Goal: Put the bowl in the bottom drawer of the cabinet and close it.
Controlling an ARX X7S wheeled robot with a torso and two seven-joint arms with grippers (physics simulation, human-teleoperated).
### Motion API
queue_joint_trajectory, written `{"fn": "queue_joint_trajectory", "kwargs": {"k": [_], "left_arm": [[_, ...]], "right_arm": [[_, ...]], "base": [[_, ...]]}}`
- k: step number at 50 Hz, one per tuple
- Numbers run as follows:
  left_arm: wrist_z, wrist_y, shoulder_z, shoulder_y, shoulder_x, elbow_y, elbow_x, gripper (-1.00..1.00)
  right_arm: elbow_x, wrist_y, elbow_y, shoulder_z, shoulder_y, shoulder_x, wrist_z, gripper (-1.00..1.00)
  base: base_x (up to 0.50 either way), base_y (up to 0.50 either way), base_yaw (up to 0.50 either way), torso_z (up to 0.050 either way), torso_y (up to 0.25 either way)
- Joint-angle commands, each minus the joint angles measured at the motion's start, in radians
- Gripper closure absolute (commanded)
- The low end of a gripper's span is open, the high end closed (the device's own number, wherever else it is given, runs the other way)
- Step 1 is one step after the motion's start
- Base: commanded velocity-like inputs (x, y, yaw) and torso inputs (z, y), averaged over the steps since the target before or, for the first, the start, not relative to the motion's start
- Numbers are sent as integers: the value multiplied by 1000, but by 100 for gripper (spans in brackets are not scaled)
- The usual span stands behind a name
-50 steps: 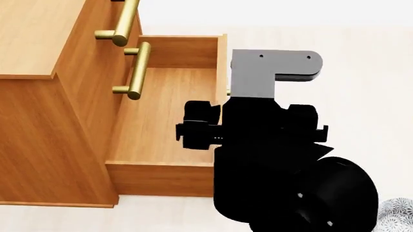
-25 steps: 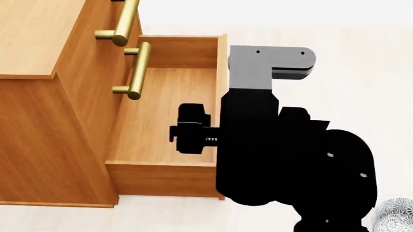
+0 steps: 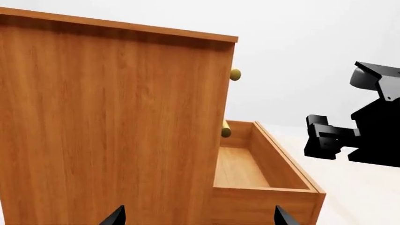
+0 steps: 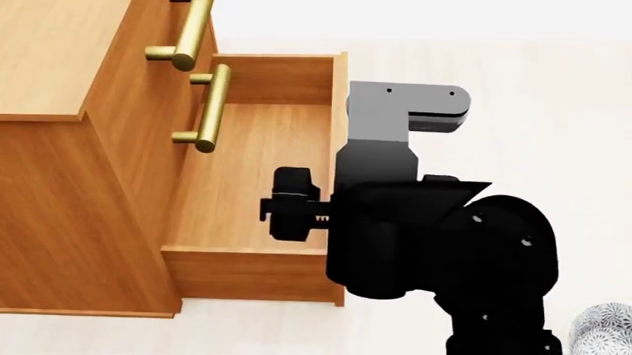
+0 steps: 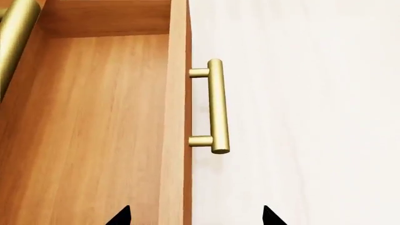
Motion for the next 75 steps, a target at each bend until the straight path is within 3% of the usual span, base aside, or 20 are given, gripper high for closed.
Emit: {"fn": "queue_joint_trajectory", "kwargs": {"k": [1, 38, 75], "left_arm": [[-4, 4, 2, -1, -5, -4, -3, -100], [-20, 6, 16, -7, -17, -11, -6, -100], [-27, 23, 29, -15, -27, -32, -13, -100]], "right_arm": [[-7, -36, 45, -36, 6, 4, -30, -100], [-132, -177, 234, -190, 29, 26, -225, -100], [-116, -207, 271, -225, 33, 56, -237, -100]], "base": [[0, 0, 0, 0, 0], [0, 0, 0, 0, 0], [0, 0, 0, 0, 0]]}}
